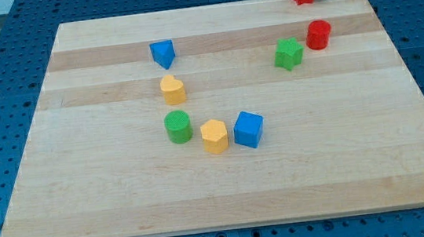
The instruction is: Move the red star to the top left of the red circle
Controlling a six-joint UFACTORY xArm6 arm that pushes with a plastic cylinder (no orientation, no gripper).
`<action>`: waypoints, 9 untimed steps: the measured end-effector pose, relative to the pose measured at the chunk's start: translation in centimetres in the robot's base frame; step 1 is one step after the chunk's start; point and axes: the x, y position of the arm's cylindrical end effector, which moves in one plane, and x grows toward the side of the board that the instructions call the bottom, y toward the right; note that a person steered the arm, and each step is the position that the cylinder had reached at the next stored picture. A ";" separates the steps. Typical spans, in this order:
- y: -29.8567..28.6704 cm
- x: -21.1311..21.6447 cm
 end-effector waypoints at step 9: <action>-6.2 -0.8</action>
